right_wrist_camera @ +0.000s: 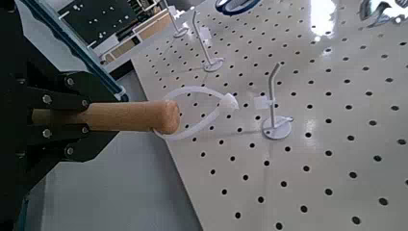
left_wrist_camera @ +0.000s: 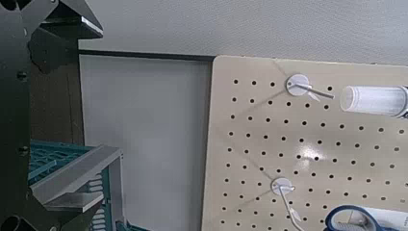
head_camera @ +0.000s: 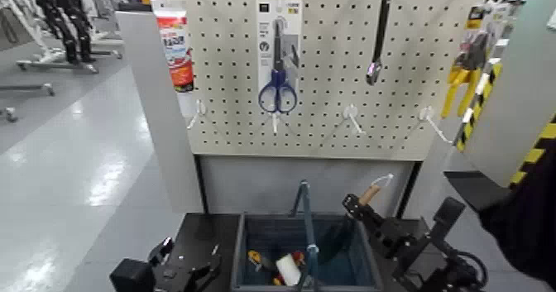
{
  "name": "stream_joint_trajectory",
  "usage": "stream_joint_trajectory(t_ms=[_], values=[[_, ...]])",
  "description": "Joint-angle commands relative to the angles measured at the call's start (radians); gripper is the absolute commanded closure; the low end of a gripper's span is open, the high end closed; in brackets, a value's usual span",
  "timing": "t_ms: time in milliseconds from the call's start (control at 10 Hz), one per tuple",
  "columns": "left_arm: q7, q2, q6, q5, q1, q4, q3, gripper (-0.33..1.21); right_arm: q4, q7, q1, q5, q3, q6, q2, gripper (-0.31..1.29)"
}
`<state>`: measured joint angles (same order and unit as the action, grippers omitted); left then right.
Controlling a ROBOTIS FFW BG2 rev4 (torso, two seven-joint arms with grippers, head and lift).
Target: Put the tool with the wooden handle into the crate.
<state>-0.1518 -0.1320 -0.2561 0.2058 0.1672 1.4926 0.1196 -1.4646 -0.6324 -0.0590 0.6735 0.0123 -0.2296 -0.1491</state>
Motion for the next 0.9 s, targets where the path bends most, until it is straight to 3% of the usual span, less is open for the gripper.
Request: stream_joint_trajectory(t_ms=[100, 200, 400, 500, 900], values=[[0.000, 0.000, -0.002, 0.001, 0.002, 0.000, -0.001, 0.11, -0.005, 0.007, -0.001, -0.005, 0.005, -0.033, -0.001, 0.94], [0.000, 0.000, -0.003, 0.001, 0.002, 0.000, -0.001, 0.11, -0.017, 0.010, -0.001, -0.022, 0.000, -0.051, -0.001, 0.91], [0.000, 0.000, -0.005, 0.001, 0.003, 0.000, -0.003, 0.11, -0.045, 0.013, 0.002, -0.049, -0.020, -0.063, -0.001, 0.17], [0.000, 0.000, -0.005, 0.001, 0.003, 0.000, -0.003, 0.11, -0.054, 0.013, 0.004, -0.063, -0.028, -0.068, -0.001, 0.03], [0.000, 0.000, -0.005, 0.004, 0.005, 0.000, -0.003, 0.11, -0.095, 0.023, 0.013, -0.114, -0.037, -0.053, -0.001, 0.05]])
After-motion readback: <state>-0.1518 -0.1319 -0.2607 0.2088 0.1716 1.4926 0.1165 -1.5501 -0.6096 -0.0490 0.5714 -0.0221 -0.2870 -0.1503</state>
